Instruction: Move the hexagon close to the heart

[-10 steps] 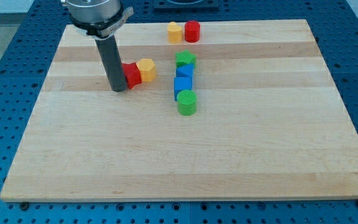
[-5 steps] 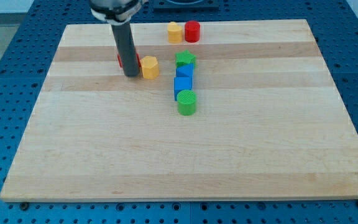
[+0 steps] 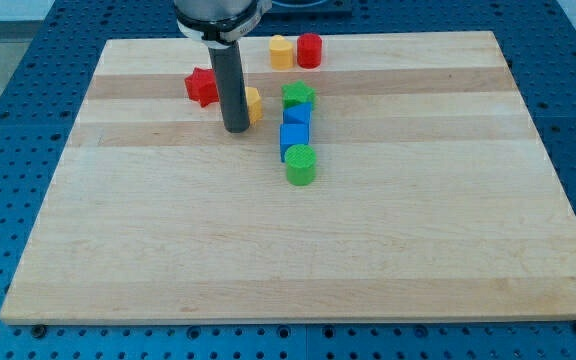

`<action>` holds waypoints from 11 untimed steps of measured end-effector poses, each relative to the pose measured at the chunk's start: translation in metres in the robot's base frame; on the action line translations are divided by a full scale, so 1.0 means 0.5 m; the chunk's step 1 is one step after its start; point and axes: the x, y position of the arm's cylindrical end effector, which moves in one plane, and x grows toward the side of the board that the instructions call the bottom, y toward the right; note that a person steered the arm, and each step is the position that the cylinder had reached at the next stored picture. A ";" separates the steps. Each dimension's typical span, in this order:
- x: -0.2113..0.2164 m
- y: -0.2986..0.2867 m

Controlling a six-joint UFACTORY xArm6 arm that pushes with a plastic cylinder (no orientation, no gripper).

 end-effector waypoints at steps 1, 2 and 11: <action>-0.059 -0.002; -0.134 -0.002; -0.173 0.043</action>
